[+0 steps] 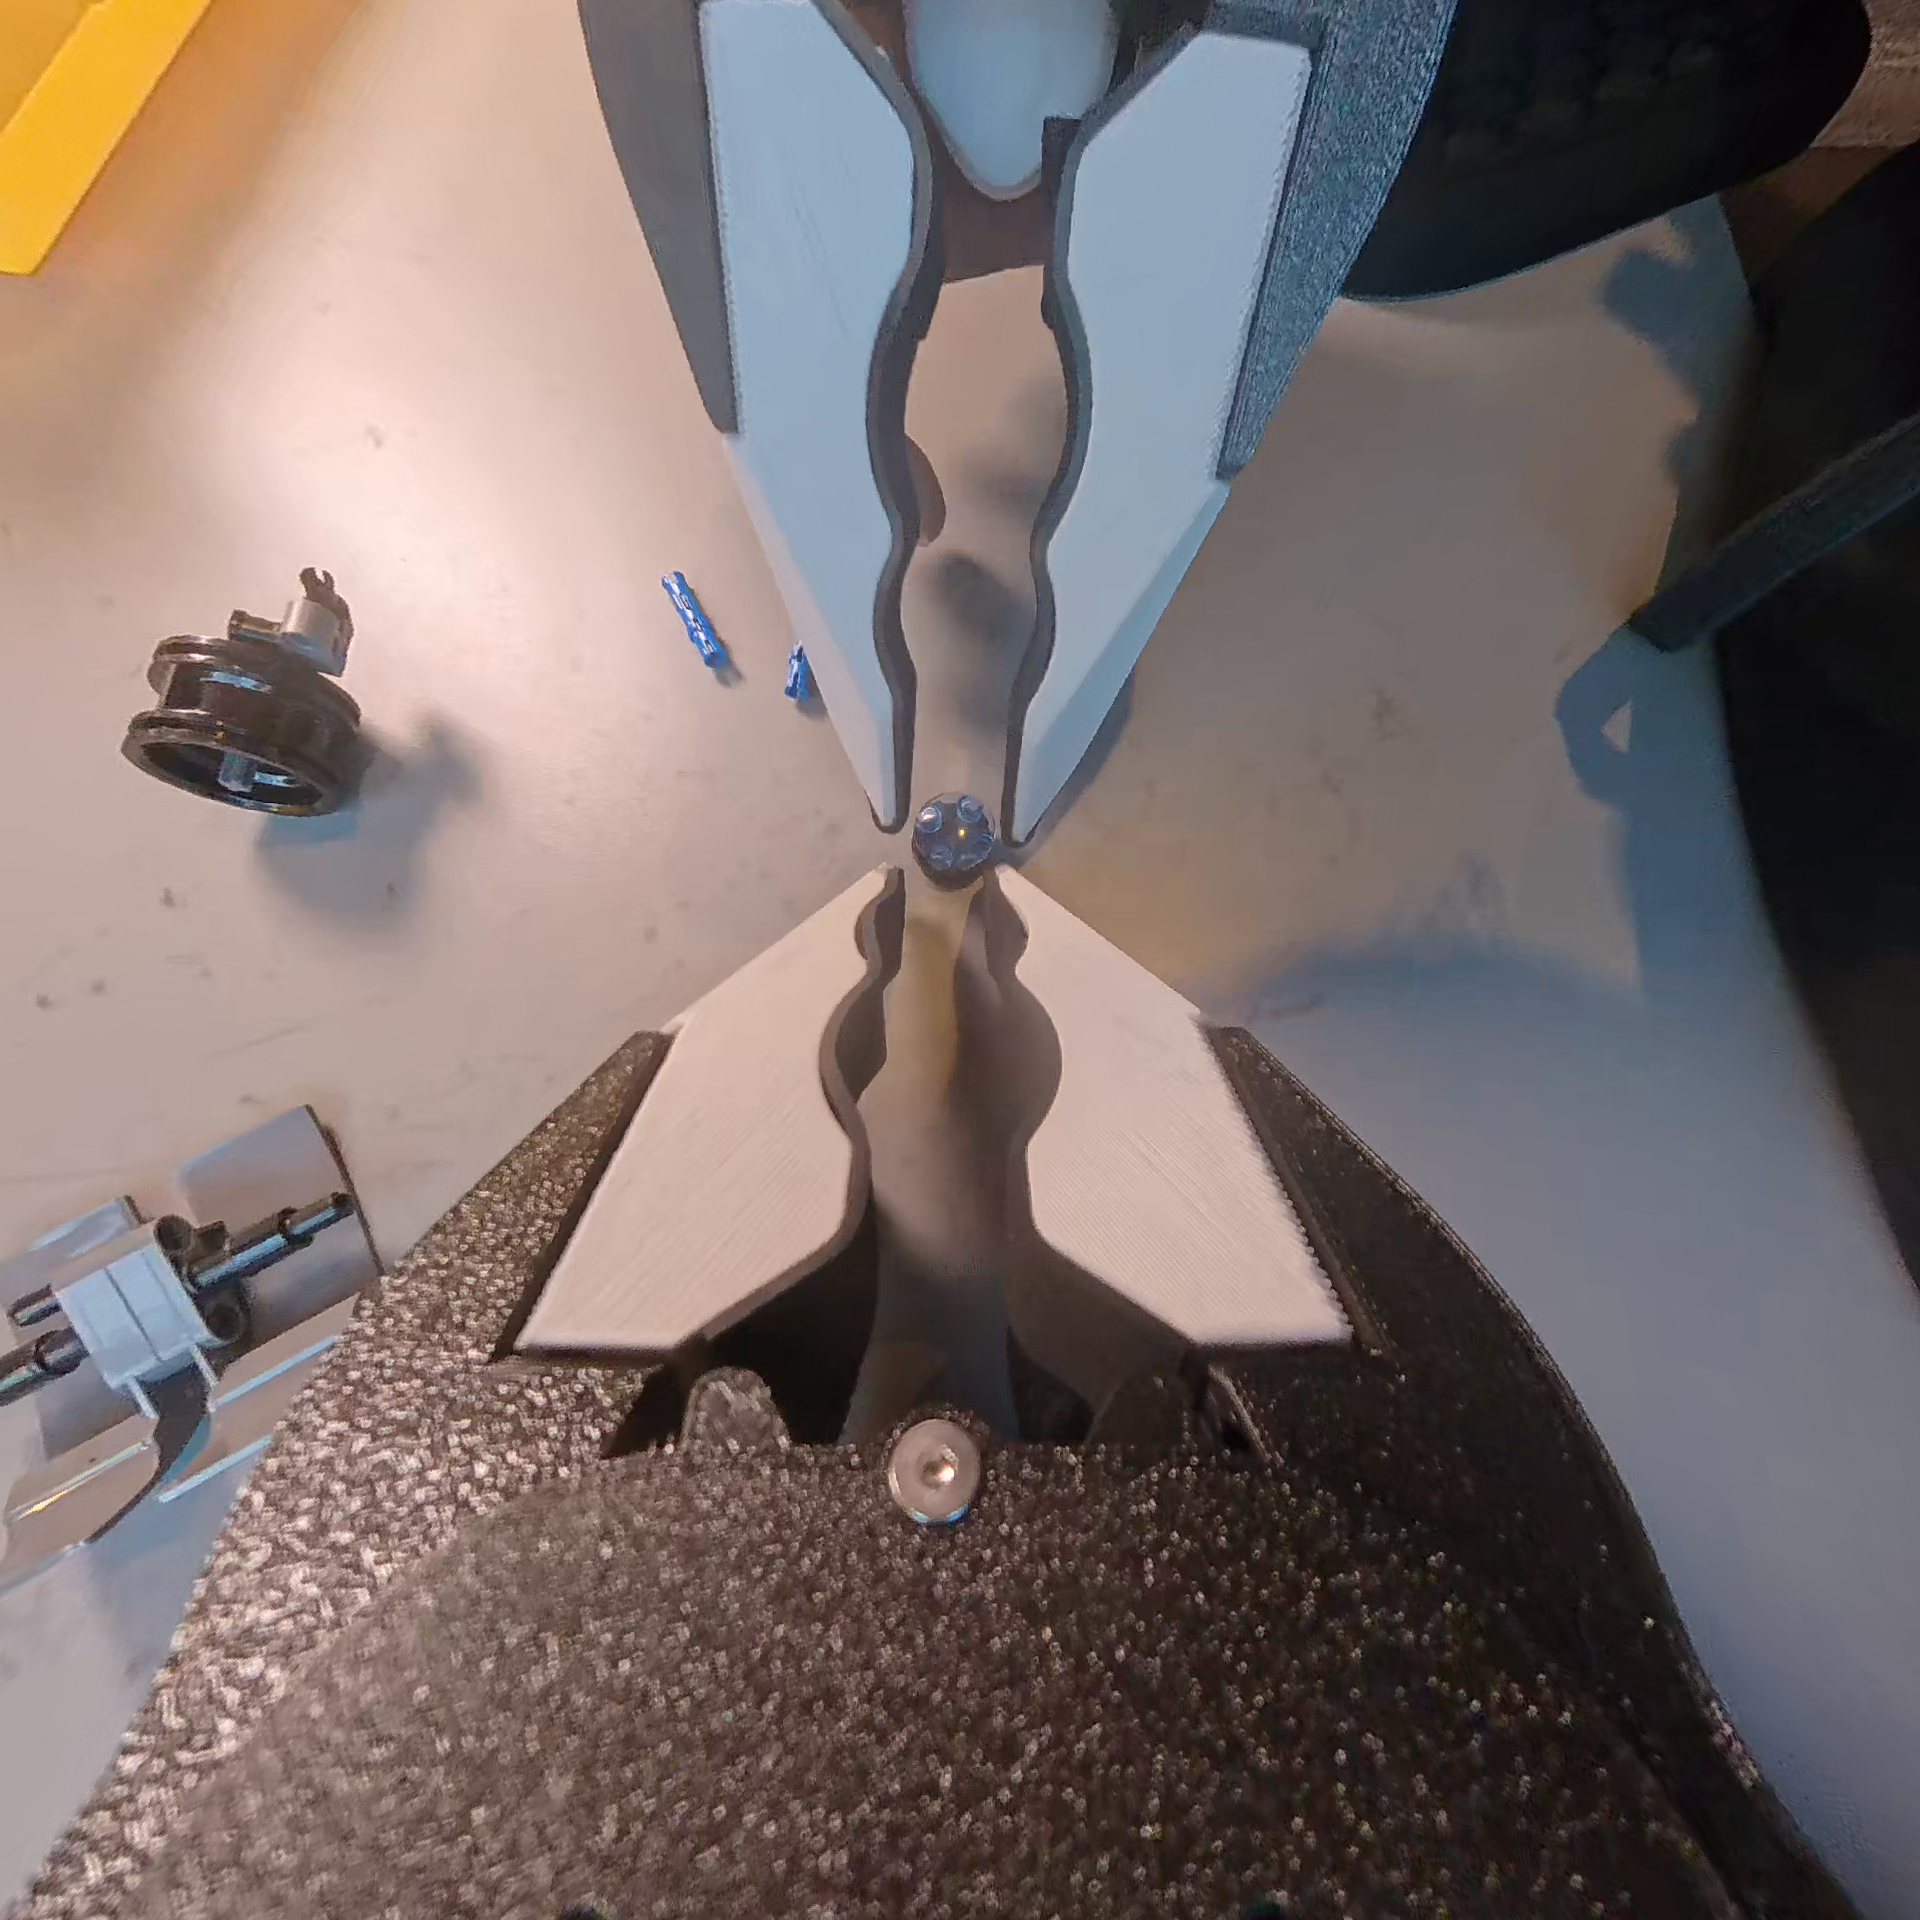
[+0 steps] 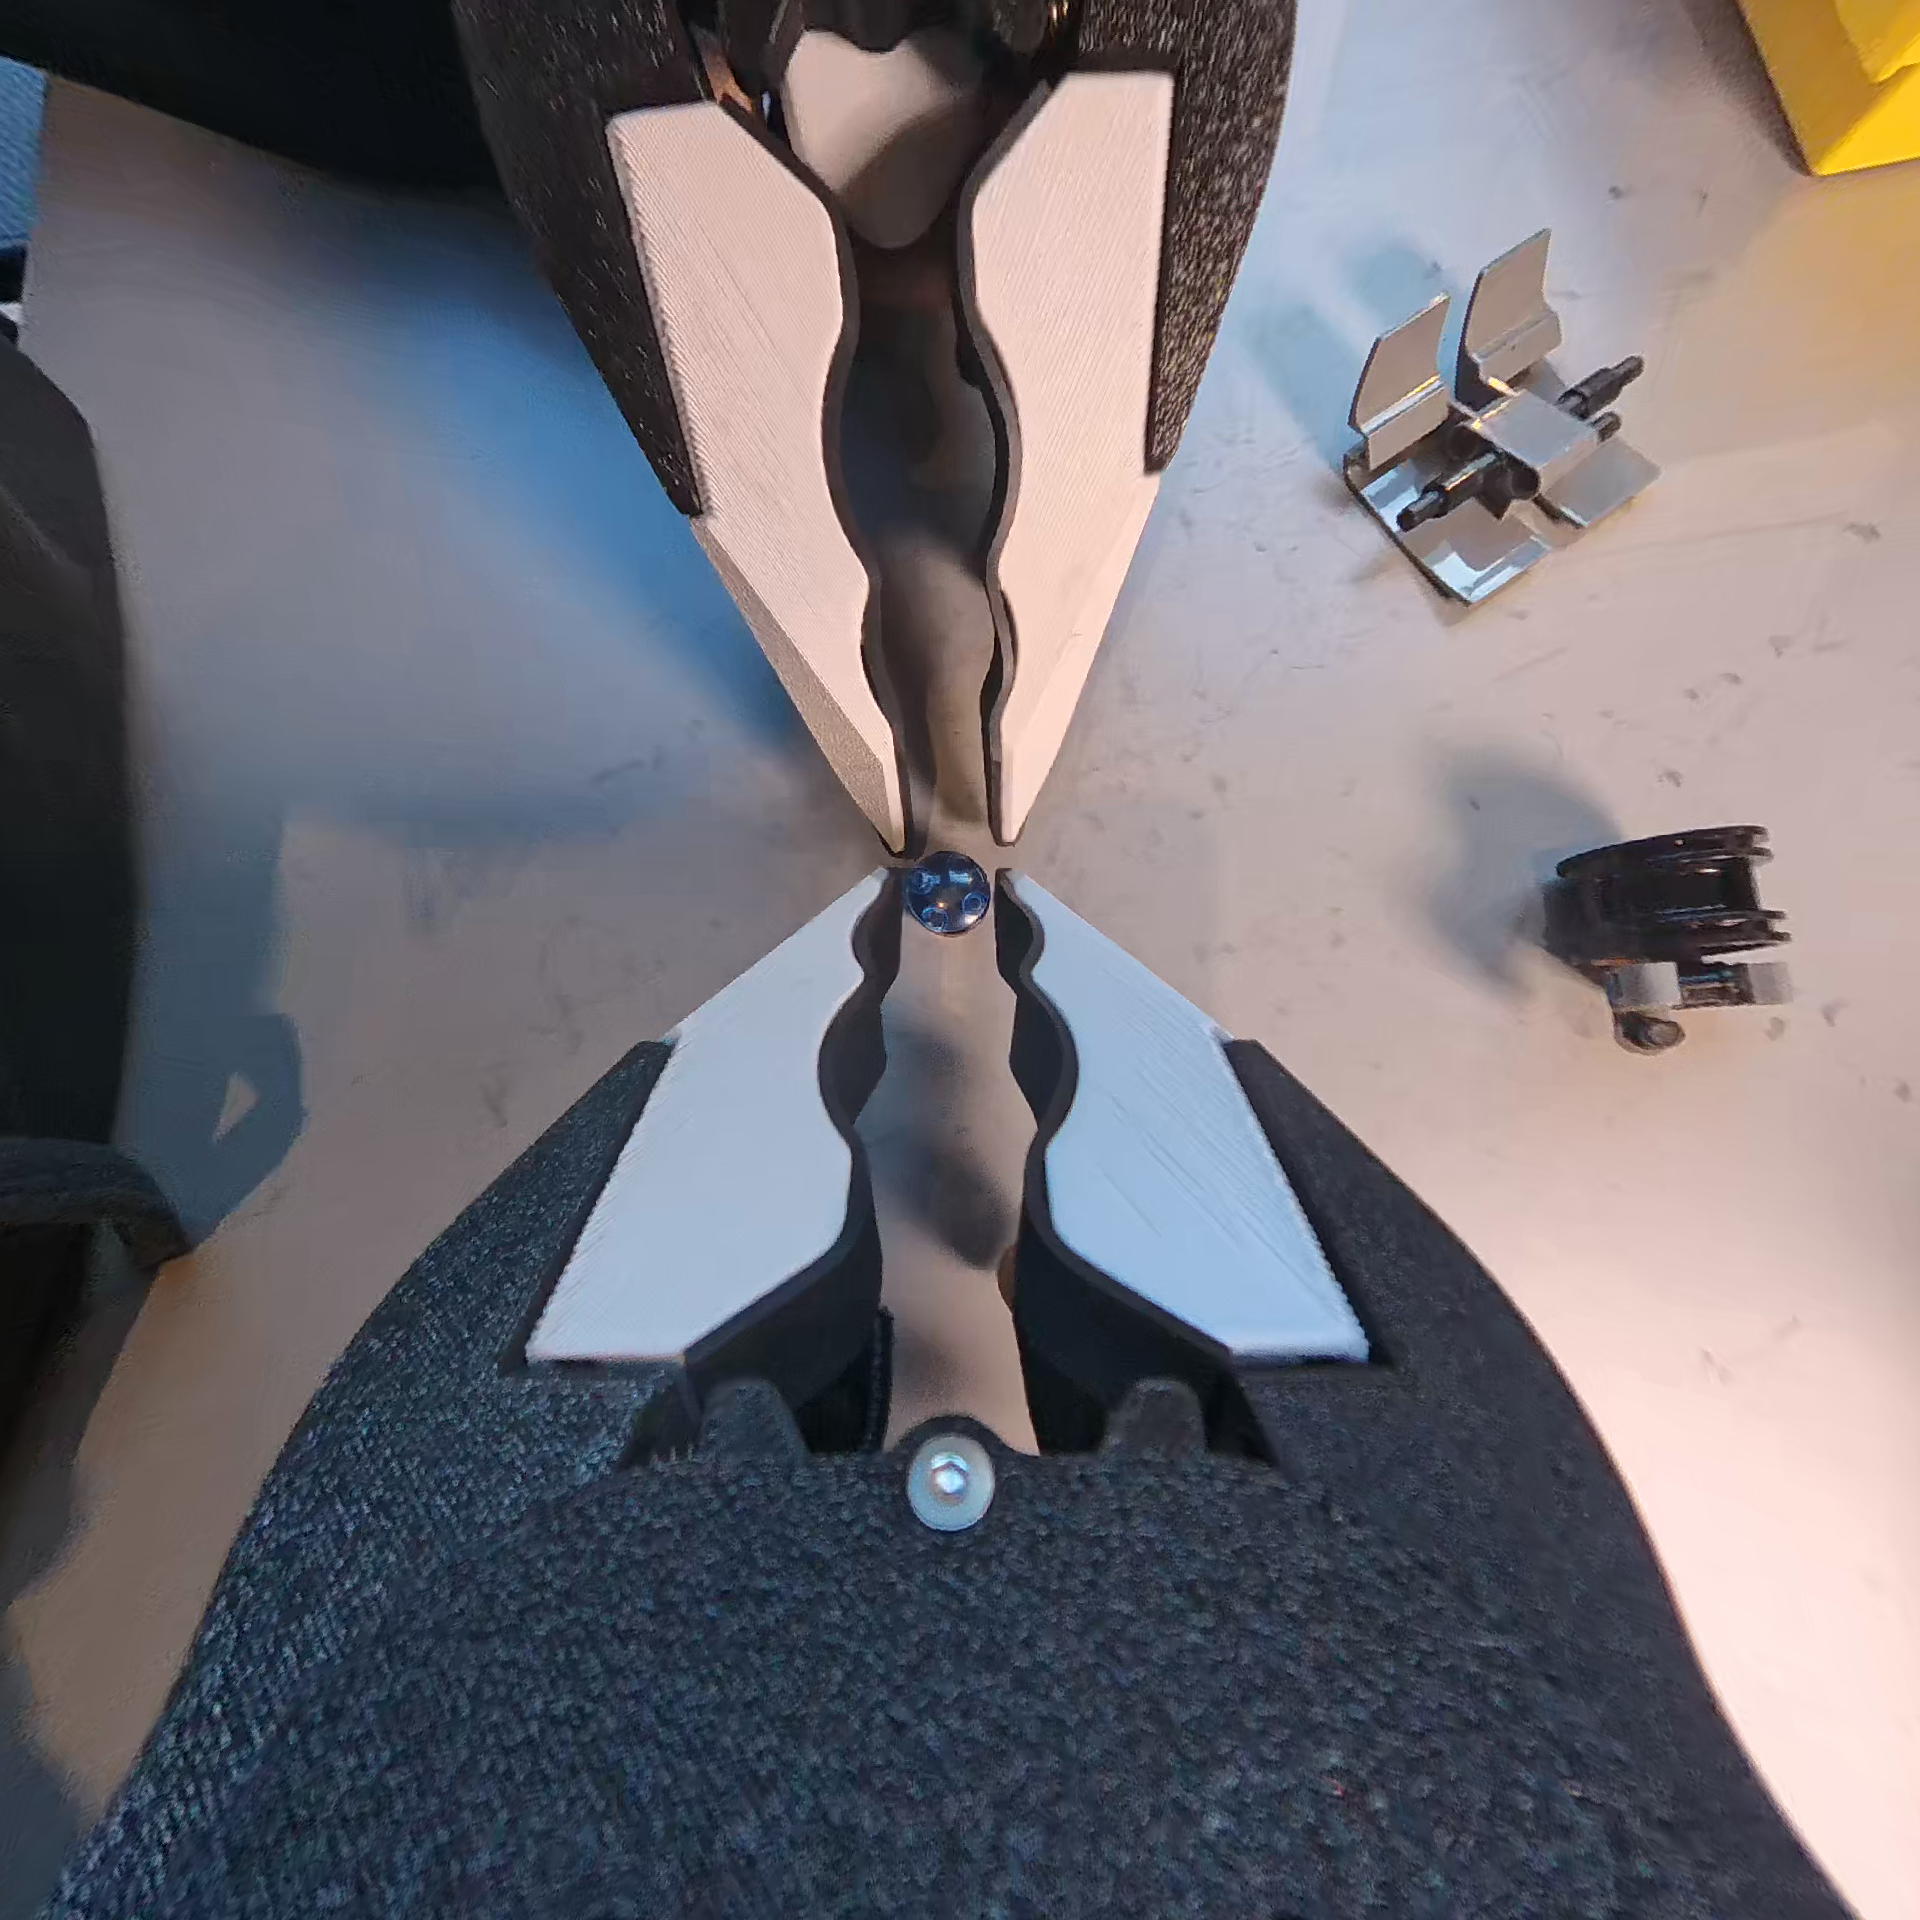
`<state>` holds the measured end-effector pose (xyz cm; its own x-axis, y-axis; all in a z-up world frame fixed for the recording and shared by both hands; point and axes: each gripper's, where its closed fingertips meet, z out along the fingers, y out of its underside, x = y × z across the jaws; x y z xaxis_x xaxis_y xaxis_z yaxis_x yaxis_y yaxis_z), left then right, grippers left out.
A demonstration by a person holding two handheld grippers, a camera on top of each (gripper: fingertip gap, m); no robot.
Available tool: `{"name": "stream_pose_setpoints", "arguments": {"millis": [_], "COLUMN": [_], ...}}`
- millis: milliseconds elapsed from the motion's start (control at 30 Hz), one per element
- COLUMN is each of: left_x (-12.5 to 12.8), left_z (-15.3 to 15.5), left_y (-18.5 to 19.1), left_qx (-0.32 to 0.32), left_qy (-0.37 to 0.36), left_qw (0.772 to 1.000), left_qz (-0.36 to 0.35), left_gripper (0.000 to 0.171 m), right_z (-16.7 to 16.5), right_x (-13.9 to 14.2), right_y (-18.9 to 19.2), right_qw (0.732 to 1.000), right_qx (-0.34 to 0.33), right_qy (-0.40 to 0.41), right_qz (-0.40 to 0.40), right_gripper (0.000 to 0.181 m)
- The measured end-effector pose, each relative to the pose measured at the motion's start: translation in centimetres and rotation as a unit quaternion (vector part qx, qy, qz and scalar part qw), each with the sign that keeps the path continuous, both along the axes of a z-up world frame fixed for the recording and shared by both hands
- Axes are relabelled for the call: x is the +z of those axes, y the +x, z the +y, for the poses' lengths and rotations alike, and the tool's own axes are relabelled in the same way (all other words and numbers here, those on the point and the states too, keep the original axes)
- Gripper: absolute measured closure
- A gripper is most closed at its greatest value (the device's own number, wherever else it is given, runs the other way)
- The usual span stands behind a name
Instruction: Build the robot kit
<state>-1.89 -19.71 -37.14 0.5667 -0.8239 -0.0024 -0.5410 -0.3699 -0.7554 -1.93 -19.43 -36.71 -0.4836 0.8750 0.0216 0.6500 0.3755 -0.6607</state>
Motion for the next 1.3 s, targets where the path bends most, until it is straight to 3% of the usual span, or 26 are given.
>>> {"name": "stream_pose_setpoints", "arguments": {"millis": [333, 600, 1300], "left_x": [-0.4, 0.8, 0.2], "left_z": [-0.1, 0.2, 0.6], "left_y": [0.2, 0.3, 0.5], "left_qx": [-0.002, 0.004, 0.010], "left_qy": [-0.003, 0.013, 0.019], "left_qw": [1.000, 1.000, 1.000], "left_qz": [0.011, -0.008, 0.004], "left_gripper": [0.157, 0.159, 0.168], "right_z": [0.1, 0.1, 0.3], "right_x": [-0.5, -0.6, -0.7], "right_y": [0.0, 0.2, 0.6], "right_qw": [0.999, 0.996, 0.992], "right_qx": [-0.018, -0.044, -0.090], "right_qy": [-0.013, -0.027, -0.053], "right_qz": [-0.034, -0.067, -0.066], "right_gripper": [0.166, 0.166, 0.160]}}
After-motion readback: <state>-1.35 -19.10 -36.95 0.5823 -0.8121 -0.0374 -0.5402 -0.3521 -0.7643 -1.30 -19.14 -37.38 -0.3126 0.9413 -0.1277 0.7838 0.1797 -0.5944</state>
